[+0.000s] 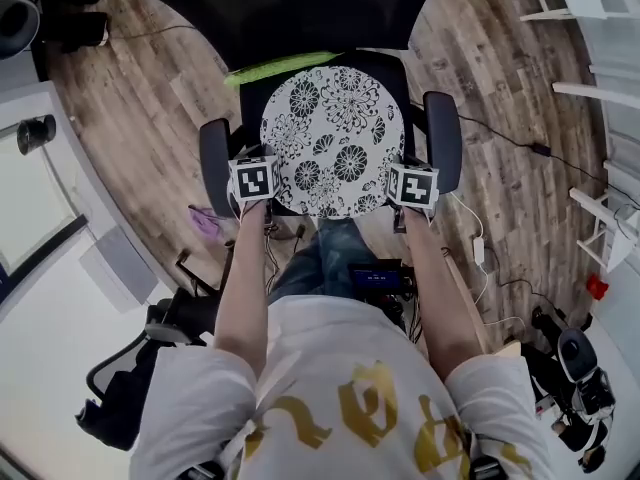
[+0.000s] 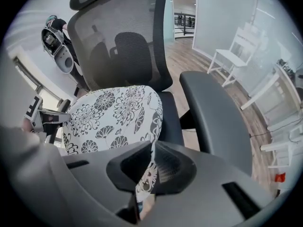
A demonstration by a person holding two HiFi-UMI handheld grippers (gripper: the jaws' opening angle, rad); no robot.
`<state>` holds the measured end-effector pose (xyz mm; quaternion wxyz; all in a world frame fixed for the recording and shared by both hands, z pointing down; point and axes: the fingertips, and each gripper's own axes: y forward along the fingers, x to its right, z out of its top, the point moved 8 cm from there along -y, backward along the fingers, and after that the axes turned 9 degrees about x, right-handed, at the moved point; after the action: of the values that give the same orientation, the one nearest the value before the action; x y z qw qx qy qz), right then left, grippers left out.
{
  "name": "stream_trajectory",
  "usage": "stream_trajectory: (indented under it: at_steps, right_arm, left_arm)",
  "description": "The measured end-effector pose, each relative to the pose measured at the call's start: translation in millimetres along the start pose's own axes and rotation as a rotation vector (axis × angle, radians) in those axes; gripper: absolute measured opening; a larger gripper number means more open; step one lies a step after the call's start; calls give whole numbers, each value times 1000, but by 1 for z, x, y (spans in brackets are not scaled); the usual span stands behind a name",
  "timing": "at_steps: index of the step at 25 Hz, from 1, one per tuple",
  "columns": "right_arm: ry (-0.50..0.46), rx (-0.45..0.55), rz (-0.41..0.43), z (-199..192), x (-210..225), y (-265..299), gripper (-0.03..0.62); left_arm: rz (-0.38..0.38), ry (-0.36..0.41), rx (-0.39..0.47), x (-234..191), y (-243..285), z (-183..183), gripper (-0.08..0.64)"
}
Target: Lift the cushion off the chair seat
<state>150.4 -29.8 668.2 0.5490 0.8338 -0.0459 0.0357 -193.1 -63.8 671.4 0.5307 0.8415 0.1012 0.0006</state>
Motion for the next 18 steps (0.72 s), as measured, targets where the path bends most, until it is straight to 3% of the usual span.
stream_trajectory:
  at_steps: [14,18]
  right_arm:
    - [-43,134,15,12,-12,-52,26]
    - [-5,156,11,13,-7,-68,25]
  left_arm:
    - [-56,51,82,11,-52,20,20]
    - [-61,44,117,11,-72,27,20]
